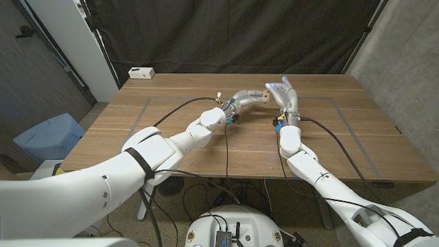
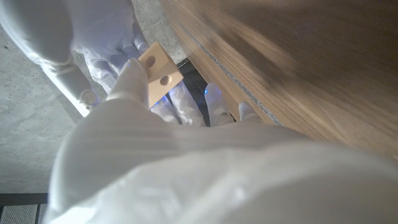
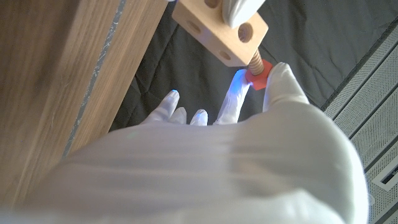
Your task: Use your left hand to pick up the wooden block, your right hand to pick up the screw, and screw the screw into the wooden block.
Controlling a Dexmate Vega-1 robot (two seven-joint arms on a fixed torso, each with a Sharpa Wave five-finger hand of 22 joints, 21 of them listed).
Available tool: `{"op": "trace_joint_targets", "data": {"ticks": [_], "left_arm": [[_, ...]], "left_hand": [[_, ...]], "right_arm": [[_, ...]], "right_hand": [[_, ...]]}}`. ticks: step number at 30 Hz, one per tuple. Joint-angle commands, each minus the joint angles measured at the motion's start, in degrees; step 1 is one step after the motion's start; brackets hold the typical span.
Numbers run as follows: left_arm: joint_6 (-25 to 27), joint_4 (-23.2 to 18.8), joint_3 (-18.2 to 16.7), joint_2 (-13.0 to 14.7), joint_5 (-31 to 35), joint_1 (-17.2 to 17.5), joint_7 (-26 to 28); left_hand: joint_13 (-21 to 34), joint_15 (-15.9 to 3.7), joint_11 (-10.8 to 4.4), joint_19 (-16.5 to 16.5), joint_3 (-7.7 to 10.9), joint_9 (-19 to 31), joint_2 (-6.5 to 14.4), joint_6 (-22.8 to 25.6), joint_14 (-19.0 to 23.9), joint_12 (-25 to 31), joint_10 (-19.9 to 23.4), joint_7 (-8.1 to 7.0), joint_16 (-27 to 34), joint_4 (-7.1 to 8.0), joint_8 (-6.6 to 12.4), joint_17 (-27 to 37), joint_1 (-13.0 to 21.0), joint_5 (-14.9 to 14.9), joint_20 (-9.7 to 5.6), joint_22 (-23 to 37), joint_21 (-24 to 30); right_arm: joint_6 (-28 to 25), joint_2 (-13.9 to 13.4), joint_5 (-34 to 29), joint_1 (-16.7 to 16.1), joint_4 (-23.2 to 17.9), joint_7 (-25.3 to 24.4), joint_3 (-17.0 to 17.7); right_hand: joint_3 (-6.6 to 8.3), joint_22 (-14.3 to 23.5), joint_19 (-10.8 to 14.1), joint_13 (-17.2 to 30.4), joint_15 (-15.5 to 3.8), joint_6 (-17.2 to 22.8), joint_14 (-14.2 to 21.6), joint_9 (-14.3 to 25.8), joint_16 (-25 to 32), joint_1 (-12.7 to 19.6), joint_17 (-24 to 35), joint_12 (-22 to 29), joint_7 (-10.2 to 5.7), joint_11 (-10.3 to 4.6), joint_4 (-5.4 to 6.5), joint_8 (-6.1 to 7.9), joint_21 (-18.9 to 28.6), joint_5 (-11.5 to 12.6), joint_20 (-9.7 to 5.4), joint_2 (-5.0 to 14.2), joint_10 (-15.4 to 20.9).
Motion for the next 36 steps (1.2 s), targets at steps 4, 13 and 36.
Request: {"op": "trace_joint_targets", "data": {"ticks": [4, 13, 36], "left_arm": [[0.3, 0.2, 0.0, 0.0, -0.2, -0.1, -0.1], [0.5, 0.3, 0.0, -0.1, -0.3, -0.1, -0.2], [0.4, 0.2, 0.0, 0.1, -0.4, -0.1, -0.4]], "left_hand": [[0.2, 0.0, -0.03, -0.1, 0.24, 0.2, 0.4, 0.6, -0.3, 0.1, -0.1, -0.06, 0.2, 0.33, 0.51, 0.1, 0.1, 0.2, -0.07, 0.3, 0.1], [0.2, 0.05, -0.02, -0.1, 0.23, 0.2, 0.4, 0.7, -0.3, 0.1, -0.1, -0.01, 0.2, 0.33, 0.52, 0.1, 0.1, 0.2, -0.08, 0.3, 0.1], [0.2, -0.02, -0.02, -0.1, 0.18, 0.2, 0.4, 0.6, -0.3, 0.1, -0.2, 0.07, 0.2, 0.36, 0.53, 0.1, 0.0, 0.2, -0.03, 0.3, 0.1]], "right_arm": [[0.1, 0.3, 0.3, 0.2, 1.0, -0.2, -0.3], [0.5, 0.5, 0.3, 0.5, 1.8, -0.3, -0.5], [1.7, 0.5, -0.9, 0.4, 2.4, -1.0, -0.9]], "right_hand": [[-0.03, 0.1, 0.1, 0.2, -0.2, 0.8, 0.4, 0.1, 0.0, 0.3, 0.3, -0.3, -0.17, -0.08, 0.21, 0.36, -0.1, 0.2, -0.26, 0.72, 0.4], [-0.07, 0.1, 0.1, 0.2, -0.21, 0.9, 0.4, 0.1, 0.0, 0.3, 0.3, -0.4, -0.14, -0.06, 0.21, 0.45, -0.1, 0.2, -0.27, 0.75, 0.4], [-0.15, 0.1, 0.2, 0.3, -0.65, 1.3, 0.8, 0.1, 0.0, 0.4, 0.3, -0.2, -0.05, -0.15, 0.16, 0.82, -0.1, 0.2, -0.3, 0.82, 1.0]]}}
